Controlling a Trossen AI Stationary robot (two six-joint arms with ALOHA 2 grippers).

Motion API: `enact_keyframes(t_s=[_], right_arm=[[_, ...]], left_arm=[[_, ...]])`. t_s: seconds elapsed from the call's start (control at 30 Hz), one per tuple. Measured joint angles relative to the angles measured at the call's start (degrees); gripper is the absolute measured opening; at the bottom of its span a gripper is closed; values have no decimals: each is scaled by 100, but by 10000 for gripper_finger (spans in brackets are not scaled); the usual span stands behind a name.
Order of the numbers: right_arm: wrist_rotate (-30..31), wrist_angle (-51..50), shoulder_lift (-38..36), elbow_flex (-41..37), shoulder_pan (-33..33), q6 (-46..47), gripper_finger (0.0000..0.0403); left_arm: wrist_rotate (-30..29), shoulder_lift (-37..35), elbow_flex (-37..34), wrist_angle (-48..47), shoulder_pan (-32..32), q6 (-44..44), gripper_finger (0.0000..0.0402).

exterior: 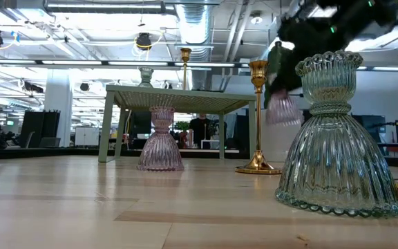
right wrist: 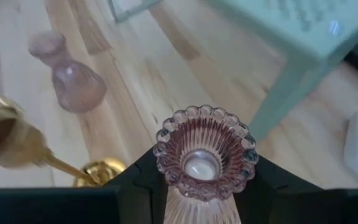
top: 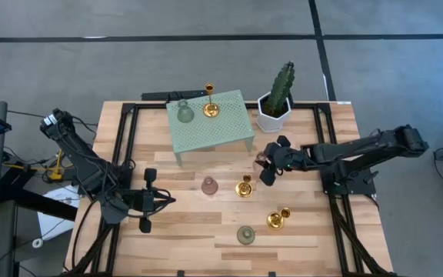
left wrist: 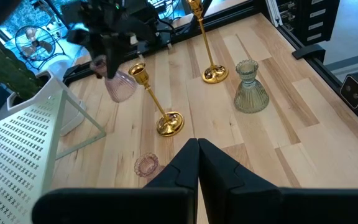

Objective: Pick & Place candle stick holders
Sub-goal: Put the right pink glass candle holder on the shelf

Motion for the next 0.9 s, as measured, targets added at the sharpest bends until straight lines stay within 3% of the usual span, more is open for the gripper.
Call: enact_keyframes(t_s=[0.27,0.47,0.9], right_arm=[[8,-1239,0,1296,-150,-415,125],[-47,-1111,40,2036,-573,-1200,125],[-1923,432,288,2202,-2132,-1789,125]], left_arm=[[0,0,0,0,-1,0,8],[0,0,0,0,-2,0,8],[2,2,0,-2,-2,0,8]])
